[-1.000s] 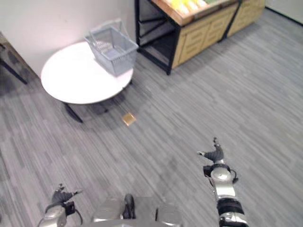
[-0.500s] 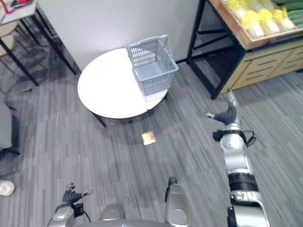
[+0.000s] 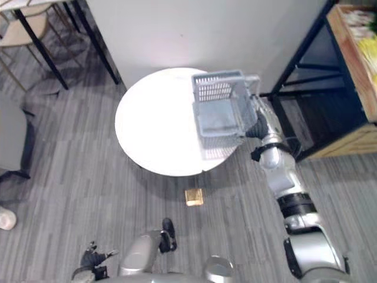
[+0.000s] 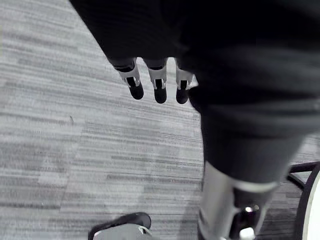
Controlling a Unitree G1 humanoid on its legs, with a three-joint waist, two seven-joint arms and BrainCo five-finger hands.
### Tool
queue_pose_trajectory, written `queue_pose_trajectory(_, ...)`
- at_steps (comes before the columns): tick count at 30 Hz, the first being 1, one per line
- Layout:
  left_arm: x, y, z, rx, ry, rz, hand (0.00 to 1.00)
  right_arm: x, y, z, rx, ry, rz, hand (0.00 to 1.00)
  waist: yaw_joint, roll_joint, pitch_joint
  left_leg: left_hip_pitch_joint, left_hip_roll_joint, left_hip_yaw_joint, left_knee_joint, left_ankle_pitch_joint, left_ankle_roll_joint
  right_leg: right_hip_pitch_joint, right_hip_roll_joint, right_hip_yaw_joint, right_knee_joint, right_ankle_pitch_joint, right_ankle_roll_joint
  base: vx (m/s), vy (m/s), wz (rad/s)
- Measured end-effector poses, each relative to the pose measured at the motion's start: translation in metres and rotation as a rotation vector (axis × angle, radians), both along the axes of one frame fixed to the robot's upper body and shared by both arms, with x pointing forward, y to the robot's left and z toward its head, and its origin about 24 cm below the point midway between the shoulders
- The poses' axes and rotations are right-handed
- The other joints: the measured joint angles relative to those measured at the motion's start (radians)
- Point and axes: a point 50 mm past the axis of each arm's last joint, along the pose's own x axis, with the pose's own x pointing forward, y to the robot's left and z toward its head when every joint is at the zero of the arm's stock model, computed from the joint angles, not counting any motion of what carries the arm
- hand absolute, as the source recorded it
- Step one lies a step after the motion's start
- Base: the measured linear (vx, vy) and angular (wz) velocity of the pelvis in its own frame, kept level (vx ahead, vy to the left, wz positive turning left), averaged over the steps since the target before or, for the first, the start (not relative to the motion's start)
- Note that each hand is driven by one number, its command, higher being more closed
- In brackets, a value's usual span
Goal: Pick vegetable in the basket
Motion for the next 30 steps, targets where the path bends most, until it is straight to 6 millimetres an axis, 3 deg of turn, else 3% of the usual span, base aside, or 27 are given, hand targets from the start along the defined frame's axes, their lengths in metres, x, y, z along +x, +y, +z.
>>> queue_pose_trajectory(1,0.009,0.002,0.003,0.007,-0.021,-0.007,0.00,0.003,0.002,0.009,-0.004,-0.022,0.005,0.00,-0.001,0.004,0.002,0.006,0.012,-0.029,-0.015,0.000,-0.013,-0.047,0.000,0.007,-0.090,-0.010,-0.025,0.30,-0.182,0.71)
queue_pose_trajectory(3,0.022,0.002,0.007,0.011,-0.054,-0.023,0.00,0.005,0.001,0.016,-0.010,-0.039,0.002,0.00,-0.002,0.016,0.009,0.004,0.039,-0.070,-0.027,0.000,-0.041,-0.098,-0.004,0.021,-0.253,0.006,-0.039,0.29,-0.271,0.71)
queue_pose_trajectory(5,0.026,0.006,0.010,0.033,-0.065,-0.052,0.00,0.008,-0.002,0.016,-0.012,-0.028,-0.012,0.00,-0.001,0.002,0.012,0.002,0.060,-0.098,-0.029,-0.011,-0.105,-0.113,-0.009,0.061,-0.488,0.144,-0.034,0.27,-0.353,0.68)
queue_pose_trajectory(6,0.027,0.013,0.012,0.055,-0.066,-0.061,0.00,0.008,-0.002,0.017,-0.014,-0.029,-0.013,0.00,0.000,-0.028,0.017,0.006,0.048,-0.114,-0.026,-0.025,-0.140,-0.116,-0.025,0.082,-0.560,0.294,-0.025,0.26,-0.406,0.52)
queue_pose_trajectory(7,0.027,0.019,0.014,0.069,-0.064,-0.060,0.00,0.010,-0.001,0.020,-0.023,-0.032,-0.013,0.00,0.010,-0.054,0.026,0.001,0.046,-0.126,-0.022,-0.035,-0.177,-0.125,-0.033,0.092,-0.559,0.272,0.013,0.23,-0.431,0.33)
queue_pose_trajectory(8,0.026,0.011,0.011,0.048,-0.063,-0.062,0.00,0.015,0.000,0.030,-0.036,-0.047,-0.015,0.00,0.003,-0.012,0.037,-0.032,0.095,-0.135,-0.011,-0.029,-0.190,-0.124,0.010,0.063,-0.588,0.276,-0.004,0.20,-0.412,0.19)
queue_pose_trajectory(11,0.027,-0.002,0.008,0.014,-0.073,-0.057,0.00,0.014,-0.022,0.037,-0.083,-0.034,-0.089,0.00,-0.004,0.037,0.071,-0.037,0.155,-0.140,-0.071,0.007,-0.216,-0.124,0.066,0.013,-0.606,0.268,-0.023,0.11,-0.261,0.13)
queue_pose_trajectory(14,0.029,-0.002,0.009,0.014,-0.082,-0.061,0.00,0.015,-0.032,0.044,-0.097,-0.034,-0.128,0.00,-0.019,0.039,0.093,-0.048,0.162,-0.147,-0.089,0.026,-0.219,-0.131,0.069,-0.012,-0.602,0.261,-0.035,0.04,-0.124,0.22)
queue_pose_trajectory(17,0.038,-0.004,0.013,0.021,-0.114,-0.085,0.00,0.019,-0.042,0.064,-0.124,-0.057,-0.166,0.00,-0.024,0.045,0.108,-0.106,0.147,-0.173,-0.103,0.044,-0.239,-0.185,0.057,-0.026,-0.598,0.265,-0.033,-0.02,-0.002,0.29)
queue_pose_trajectory(18,0.045,-0.004,0.015,0.019,-0.131,-0.087,0.00,0.020,-0.045,0.066,-0.119,-0.050,-0.185,1.00,-0.021,0.050,0.124,-0.115,0.142,-0.184,-0.105,0.051,-0.239,-0.189,0.050,-0.036,-0.598,0.266,-0.034,-0.05,0.016,0.34)
queue_pose_trajectory(22,0.049,-0.014,0.013,0.002,-0.129,-0.130,0.00,0.020,-0.053,0.060,-0.121,-0.027,-0.226,1.00,-0.006,0.071,0.147,-0.142,0.134,-0.221,-0.131,0.080,-0.239,-0.198,0.036,-0.072,-0.600,0.267,-0.034,-0.03,-0.001,0.29)
queue_pose_trajectory(30,0.051,-0.029,0.010,-0.046,-0.128,-0.139,0.00,0.022,-0.052,0.059,-0.120,-0.028,-0.229,1.00,-0.004,0.071,0.148,-0.143,0.126,-0.223,-0.137,0.086,-0.238,-0.202,0.030,-0.069,-0.603,0.274,-0.033,0.00,0.000,0.01)
